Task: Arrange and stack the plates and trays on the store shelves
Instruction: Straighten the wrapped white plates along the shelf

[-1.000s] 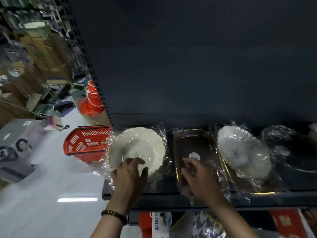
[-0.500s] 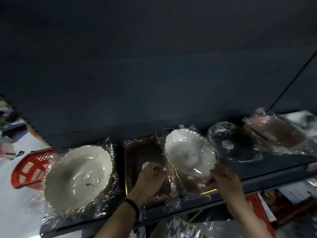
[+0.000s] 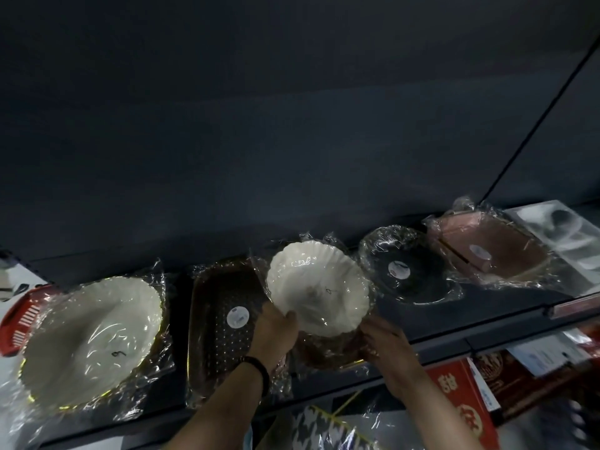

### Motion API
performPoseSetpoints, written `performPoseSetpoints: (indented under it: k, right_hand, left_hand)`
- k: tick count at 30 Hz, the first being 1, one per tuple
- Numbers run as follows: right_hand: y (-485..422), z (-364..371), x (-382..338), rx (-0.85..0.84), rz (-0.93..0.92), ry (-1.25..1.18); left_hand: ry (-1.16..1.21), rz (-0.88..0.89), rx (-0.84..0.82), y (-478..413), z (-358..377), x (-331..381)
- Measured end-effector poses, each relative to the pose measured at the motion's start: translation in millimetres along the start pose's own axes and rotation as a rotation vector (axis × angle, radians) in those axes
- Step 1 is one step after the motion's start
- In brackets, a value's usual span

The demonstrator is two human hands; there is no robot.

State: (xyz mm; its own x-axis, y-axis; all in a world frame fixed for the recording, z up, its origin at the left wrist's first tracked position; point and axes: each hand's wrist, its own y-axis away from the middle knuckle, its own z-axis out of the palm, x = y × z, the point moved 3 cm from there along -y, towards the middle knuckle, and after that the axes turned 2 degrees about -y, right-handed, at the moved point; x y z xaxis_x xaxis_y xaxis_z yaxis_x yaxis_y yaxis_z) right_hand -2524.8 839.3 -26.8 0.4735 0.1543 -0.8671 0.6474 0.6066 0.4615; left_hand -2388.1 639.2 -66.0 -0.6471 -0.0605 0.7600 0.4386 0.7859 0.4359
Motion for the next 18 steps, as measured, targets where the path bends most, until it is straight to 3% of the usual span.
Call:
performPoseSetpoints:
  k: [10,18]
  right_hand:
    - [-16.8,0.0,6.4,0.055,-0.064,0.027]
    - [-16.1,49.3,-9.0,0.079,-0.211,0.102]
  left_hand:
    - [0.119,0.062,0.187,42.4,-25.1,21.5]
    - [0.288,0.116,0.206,78.8,-100.3,-0.1]
